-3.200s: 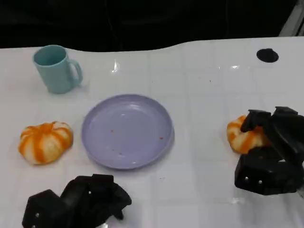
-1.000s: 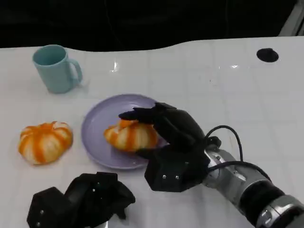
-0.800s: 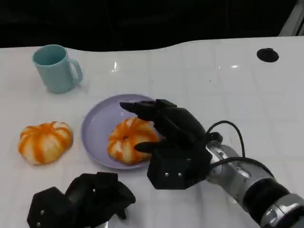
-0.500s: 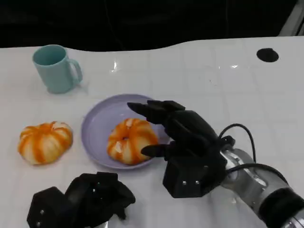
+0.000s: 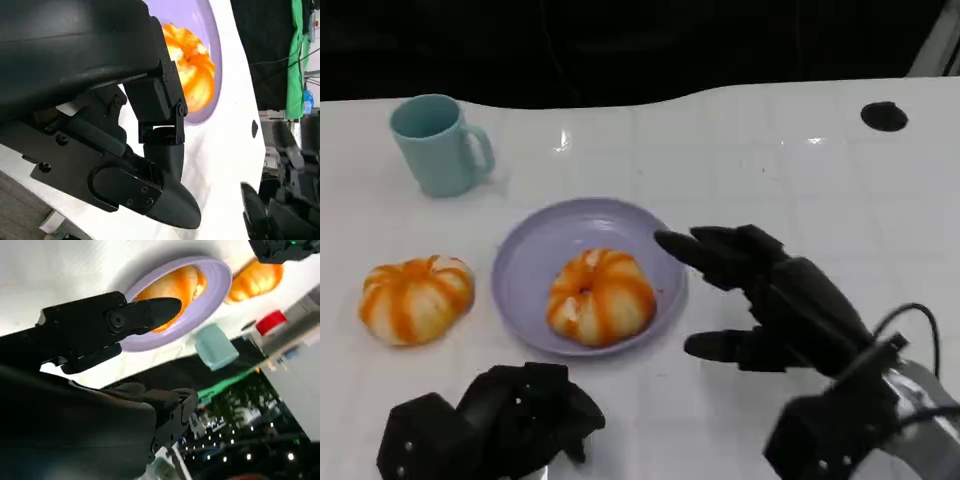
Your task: Grasp the bread from the table and place it into the plate.
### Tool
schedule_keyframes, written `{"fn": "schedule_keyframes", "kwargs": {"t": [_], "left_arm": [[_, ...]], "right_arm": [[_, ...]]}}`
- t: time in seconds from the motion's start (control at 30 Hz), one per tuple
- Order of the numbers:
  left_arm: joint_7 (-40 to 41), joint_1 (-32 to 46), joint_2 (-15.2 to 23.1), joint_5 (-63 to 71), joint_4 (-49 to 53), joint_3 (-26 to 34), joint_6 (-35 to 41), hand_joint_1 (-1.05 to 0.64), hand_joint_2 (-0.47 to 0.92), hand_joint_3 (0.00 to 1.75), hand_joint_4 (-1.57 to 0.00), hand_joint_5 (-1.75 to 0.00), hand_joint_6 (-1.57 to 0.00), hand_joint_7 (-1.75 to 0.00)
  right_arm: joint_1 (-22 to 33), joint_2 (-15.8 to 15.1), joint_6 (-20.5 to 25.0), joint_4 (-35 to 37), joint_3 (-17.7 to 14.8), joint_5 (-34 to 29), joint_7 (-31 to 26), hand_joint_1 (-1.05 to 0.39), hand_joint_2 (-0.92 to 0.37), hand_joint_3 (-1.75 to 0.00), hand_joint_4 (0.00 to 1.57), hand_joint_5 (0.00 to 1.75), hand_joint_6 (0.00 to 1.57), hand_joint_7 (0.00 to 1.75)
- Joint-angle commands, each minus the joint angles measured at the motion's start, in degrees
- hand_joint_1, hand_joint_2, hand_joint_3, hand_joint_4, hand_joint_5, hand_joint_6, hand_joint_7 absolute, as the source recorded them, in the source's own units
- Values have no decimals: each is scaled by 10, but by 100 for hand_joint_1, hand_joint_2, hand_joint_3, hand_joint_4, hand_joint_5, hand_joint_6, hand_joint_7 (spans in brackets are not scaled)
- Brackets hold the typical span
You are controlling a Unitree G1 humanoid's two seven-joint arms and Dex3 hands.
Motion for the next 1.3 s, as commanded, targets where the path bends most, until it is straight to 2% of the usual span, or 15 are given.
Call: {"fn": "schedule_keyframes", "kwargs": {"t": [0.03,0.1,0.17,0.23,0.33,0.4,0.43,0.53,0.6,0.73,0.83,1.03,1.3], "left_arm": [[2,4,7,5,5,3,5,-105,85,1,-90,-151,-131,-71],[2,3,8,6,6,3,4,-105,85,1,-90,-150,-131,-71],[3,2,8,7,6,3,5,-105,85,1,-90,-150,-131,-71],[4,2,8,8,4,2,7,-105,85,1,-90,-149,-132,-72],[4,2,8,8,4,2,5,-105,85,0,-90,-149,-132,-72],[4,2,8,9,4,2,2,-105,85,1,-90,-149,-131,-72],[3,2,8,9,4,2,1,-105,85,1,-90,-149,-131,-73],[1,3,8,7,3,3,1,-105,85,1,-90,-149,-130,-73],[0,4,8,7,3,3,-1,-105,85,1,-90,-150,-130,-73],[2,5,9,8,-2,3,6,-105,85,0,-90,-150,-131,-73],[2,6,13,9,-4,4,10,-105,85,0,-90,-149,-131,-73],[-2,4,15,6,0,8,7,-105,85,1,-89,-149,-131,-72],[-3,6,15,6,-3,8,8,-105,85,1,-89,-149,-131,-73]], "right_arm": [[31,-33,-50,-12,-42,11,-42,-37,-92,-11,27,65,53,13],[42,-40,-62,-11,-57,16,-51,-31,-92,-10,40,66,64,14],[52,-46,-70,-10,-67,18,-55,-28,-91,-10,46,66,70,13],[65,-54,-78,-7,-78,20,-59,-27,-92,-12,65,78,86,19],[81,-58,-85,-7,-91,21,-63,-29,-90,-18,76,97,100,23],[101,-61,-80,-17,-101,30,-57,-31,-83,-31,76,124,100,41],[111,-63,-77,-25,-105,32,-53,-31,-75,-48,75,138,93,63],[137,-65,-67,-47,-116,32,-46,-33,-58,-83,72,159,80,101],[156,-65,-66,-60,-120,45,-34,-33,-58,-87,70,170,75,115],[186,-60,-57,-88,-124,55,-14,-33,-60,-89,74,174,69,125],[201,-47,-50,-80,-124,61,-12,-35,-60,-92,74,175,66,129],[202,-33,-43,-60,-122,61,-13,-37,-61,-93,73,175,57,142],[202,-26,-38,-51,-121,68,-1,-39,-62,-91,73,175,57,145]]}}
